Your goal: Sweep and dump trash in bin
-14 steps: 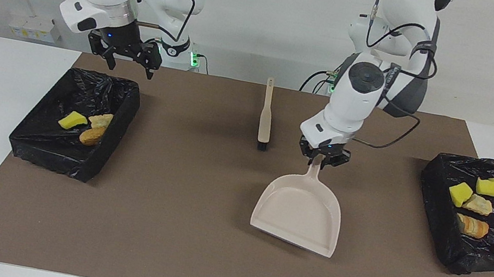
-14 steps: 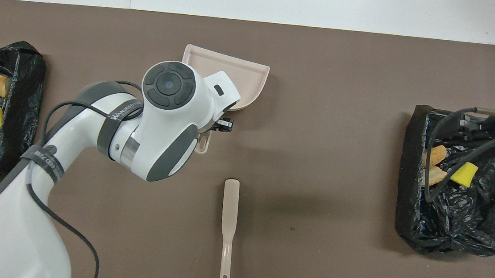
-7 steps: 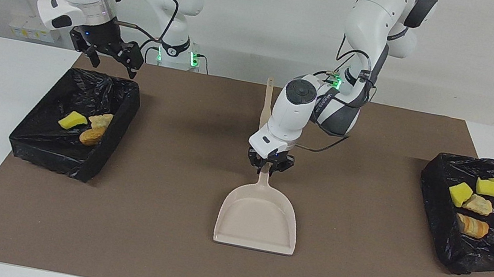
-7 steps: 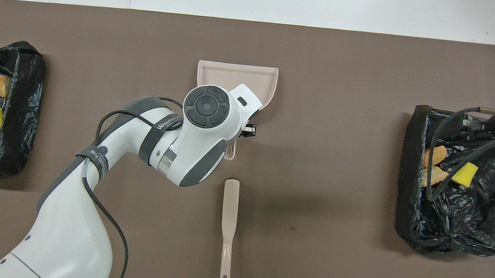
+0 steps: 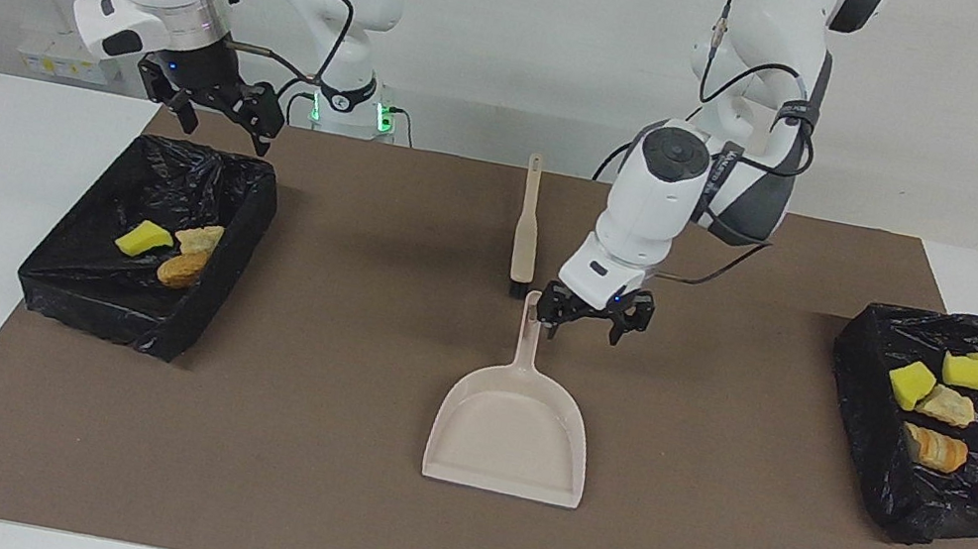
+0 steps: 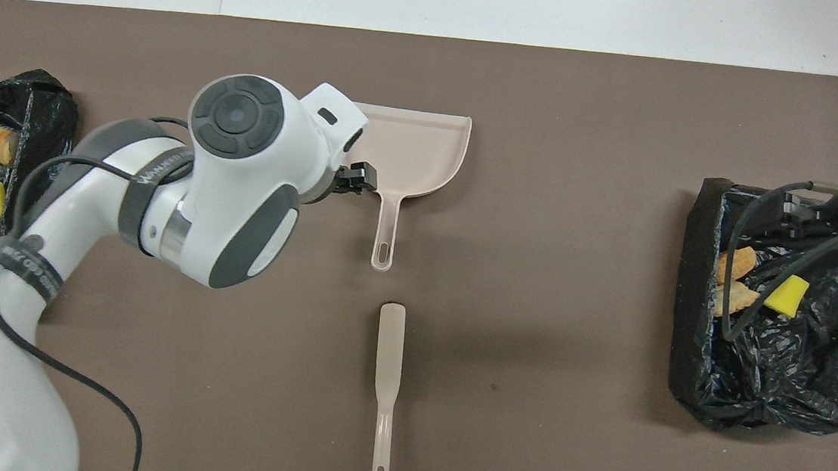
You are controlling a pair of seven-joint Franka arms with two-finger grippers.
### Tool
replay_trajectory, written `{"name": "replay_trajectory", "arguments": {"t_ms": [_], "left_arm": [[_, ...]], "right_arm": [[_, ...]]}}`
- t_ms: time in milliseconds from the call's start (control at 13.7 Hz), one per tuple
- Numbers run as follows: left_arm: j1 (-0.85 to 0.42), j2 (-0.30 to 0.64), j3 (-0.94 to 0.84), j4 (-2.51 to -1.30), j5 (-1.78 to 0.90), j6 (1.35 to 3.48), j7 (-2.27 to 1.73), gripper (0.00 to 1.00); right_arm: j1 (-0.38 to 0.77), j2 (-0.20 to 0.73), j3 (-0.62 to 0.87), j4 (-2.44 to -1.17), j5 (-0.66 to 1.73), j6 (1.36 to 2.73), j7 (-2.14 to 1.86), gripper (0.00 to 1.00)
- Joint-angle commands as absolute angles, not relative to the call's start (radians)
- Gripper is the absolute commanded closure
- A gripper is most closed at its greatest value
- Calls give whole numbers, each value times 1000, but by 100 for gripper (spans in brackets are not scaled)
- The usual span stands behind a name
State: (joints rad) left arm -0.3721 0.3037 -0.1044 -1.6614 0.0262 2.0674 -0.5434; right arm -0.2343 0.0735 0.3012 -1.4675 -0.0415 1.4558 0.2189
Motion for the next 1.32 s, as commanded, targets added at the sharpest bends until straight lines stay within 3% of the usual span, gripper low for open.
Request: {"name": "replay_trajectory", "arguments": {"t_ms": [0, 659, 1244], "left_arm": [[-261, 252, -110, -1657, 8, 1988, -383, 0], [38, 91, -107, -1666, -2, 1741, 135, 0], [77, -8, -106, -1721, -2, 1678, 209, 0]], "right_arm": [[-247, 66, 308, -1477, -38, 1448, 190, 0], [-247, 64, 308, -1477, -38, 1448, 190, 0], [-247, 66, 308, -1477, -38, 1448, 190, 0]]}}
